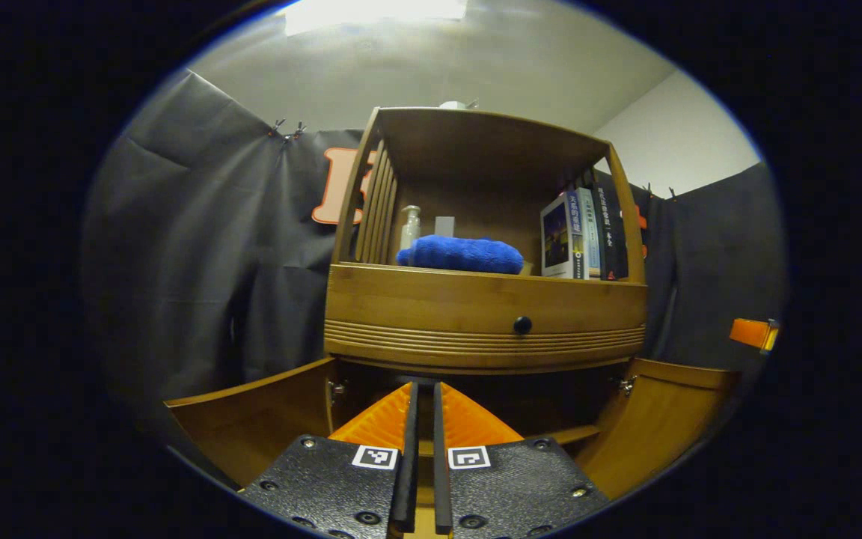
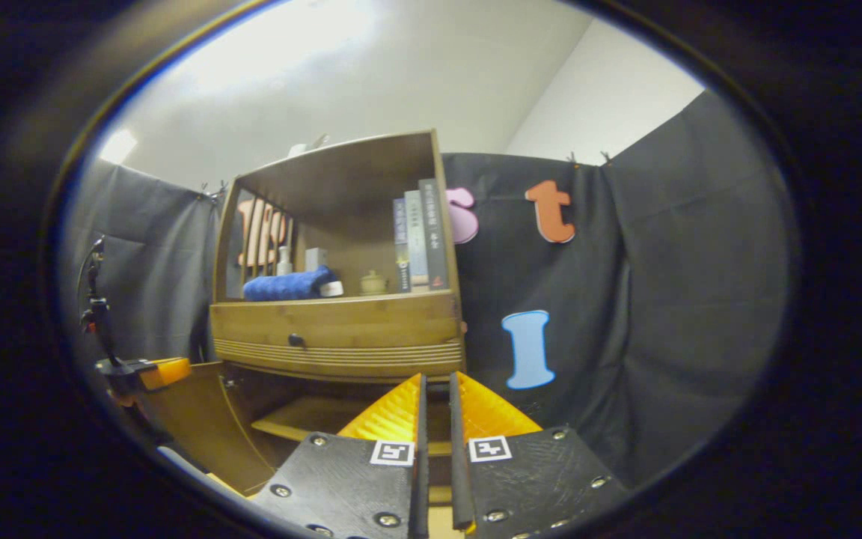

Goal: Open the right door of the double-door shoe cabinet with the right hand, and open the left door with the left hand.

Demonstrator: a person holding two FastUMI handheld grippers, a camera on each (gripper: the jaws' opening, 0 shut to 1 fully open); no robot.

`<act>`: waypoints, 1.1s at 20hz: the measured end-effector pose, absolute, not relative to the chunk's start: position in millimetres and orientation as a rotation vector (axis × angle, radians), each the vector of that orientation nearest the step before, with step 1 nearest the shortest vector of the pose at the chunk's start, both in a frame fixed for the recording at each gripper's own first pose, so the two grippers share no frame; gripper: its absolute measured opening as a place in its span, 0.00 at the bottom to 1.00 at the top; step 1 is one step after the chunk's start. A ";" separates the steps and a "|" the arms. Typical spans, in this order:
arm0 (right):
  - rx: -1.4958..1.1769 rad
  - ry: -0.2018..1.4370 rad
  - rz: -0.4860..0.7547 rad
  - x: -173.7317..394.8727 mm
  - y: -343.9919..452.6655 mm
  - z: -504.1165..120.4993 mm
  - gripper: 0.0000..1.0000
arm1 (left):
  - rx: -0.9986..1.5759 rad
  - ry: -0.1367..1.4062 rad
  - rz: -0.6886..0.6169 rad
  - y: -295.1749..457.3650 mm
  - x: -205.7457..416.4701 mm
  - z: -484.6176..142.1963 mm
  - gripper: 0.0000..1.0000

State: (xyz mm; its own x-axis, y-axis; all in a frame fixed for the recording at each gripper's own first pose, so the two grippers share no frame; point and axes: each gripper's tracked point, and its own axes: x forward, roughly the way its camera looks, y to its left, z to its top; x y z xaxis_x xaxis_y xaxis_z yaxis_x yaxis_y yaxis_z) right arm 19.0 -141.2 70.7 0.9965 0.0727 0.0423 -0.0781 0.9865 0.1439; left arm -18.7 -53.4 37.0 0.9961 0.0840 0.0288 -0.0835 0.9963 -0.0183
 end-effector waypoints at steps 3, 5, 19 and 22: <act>0.135 0.000 0.137 24.4 -108.0 54.4 0.12 | -0.023 -0.014 0.031 -75.0 -13.4 24.7 0.11; 0.105 0.024 0.156 28.2 -92.0 40.9 0.12 | -0.017 0.004 0.012 -83.6 -11.5 14.5 0.11; 0.049 0.149 0.169 42.8 -46.0 -28.2 0.12 | 0.004 0.082 -0.001 -92.3 -13.1 -30.4 0.11; 0.053 0.142 0.160 41.5 -47.0 -28.3 0.12 | -0.004 0.088 -0.011 -90.7 -15.1 -32.9 0.11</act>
